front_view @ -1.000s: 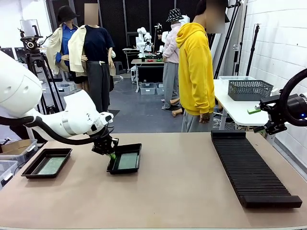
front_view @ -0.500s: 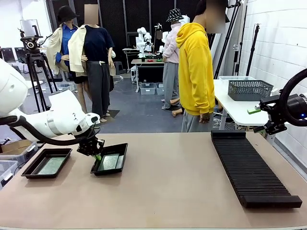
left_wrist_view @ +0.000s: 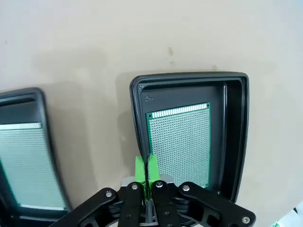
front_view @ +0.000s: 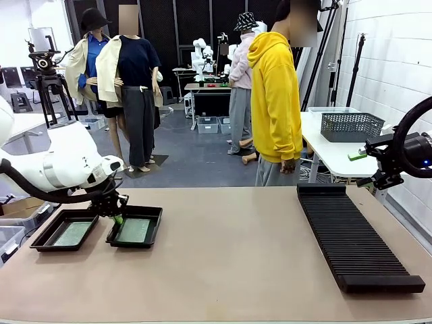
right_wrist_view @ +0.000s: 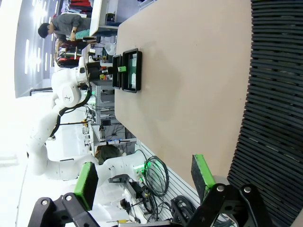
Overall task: Inspect and transfer BCBs to ESD trays.
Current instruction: Pick up the ESD tray and place it on the left side of the table.
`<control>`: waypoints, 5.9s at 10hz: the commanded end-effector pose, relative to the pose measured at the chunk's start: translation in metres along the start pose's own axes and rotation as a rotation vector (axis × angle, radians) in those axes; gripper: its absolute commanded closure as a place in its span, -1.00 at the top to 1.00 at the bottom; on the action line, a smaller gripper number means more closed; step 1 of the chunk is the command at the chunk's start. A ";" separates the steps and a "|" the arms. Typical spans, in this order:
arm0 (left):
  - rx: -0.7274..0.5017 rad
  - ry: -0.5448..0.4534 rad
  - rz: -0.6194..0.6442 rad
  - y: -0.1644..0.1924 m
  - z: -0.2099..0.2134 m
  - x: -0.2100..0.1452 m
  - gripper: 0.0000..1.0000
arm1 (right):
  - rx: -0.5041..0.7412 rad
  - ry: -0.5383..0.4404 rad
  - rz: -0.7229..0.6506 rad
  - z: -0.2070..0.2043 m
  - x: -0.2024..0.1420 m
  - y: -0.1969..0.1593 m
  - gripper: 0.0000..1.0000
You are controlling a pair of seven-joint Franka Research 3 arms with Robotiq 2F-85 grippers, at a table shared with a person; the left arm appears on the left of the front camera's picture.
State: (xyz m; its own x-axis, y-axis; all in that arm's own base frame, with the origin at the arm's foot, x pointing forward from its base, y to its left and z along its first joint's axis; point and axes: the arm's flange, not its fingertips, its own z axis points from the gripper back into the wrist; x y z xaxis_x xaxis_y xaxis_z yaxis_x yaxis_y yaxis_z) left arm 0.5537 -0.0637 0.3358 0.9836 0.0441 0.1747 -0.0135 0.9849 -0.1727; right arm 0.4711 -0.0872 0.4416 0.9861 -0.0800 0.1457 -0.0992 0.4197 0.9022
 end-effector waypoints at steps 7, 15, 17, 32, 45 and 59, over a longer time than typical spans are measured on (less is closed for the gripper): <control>0.021 -0.008 -0.059 0.038 0.005 -0.005 -1.00 | -0.012 -0.008 -0.005 -0.002 -0.003 0.001 1.00; -0.001 -0.005 -0.036 0.041 0.019 -0.006 0.69 | -0.012 -0.008 -0.005 -0.002 -0.003 0.001 1.00; -0.024 -0.014 -0.043 0.041 0.035 -0.008 1.00 | -0.012 -0.008 -0.005 -0.002 -0.003 0.001 1.00; -0.115 -0.074 -0.046 0.060 0.106 -0.015 1.00 | -0.012 -0.008 -0.005 -0.002 -0.003 0.001 1.00; -0.274 -0.017 -0.020 0.094 0.139 -0.012 1.00 | -0.012 -0.008 -0.005 -0.002 -0.003 0.001 1.00; -1.108 0.113 0.070 0.230 0.169 -0.018 1.00 | 0.044 0.012 0.026 0.009 -0.001 -0.003 1.00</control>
State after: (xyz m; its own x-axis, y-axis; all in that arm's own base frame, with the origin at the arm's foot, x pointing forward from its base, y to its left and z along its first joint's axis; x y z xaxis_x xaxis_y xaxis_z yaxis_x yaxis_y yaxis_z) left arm 0.4978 0.1836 0.4540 0.9993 0.0300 0.0226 0.0125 0.2999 -0.9539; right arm 0.4699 -0.0889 0.4416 0.9864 -0.0763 0.1457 -0.1018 0.4130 0.9050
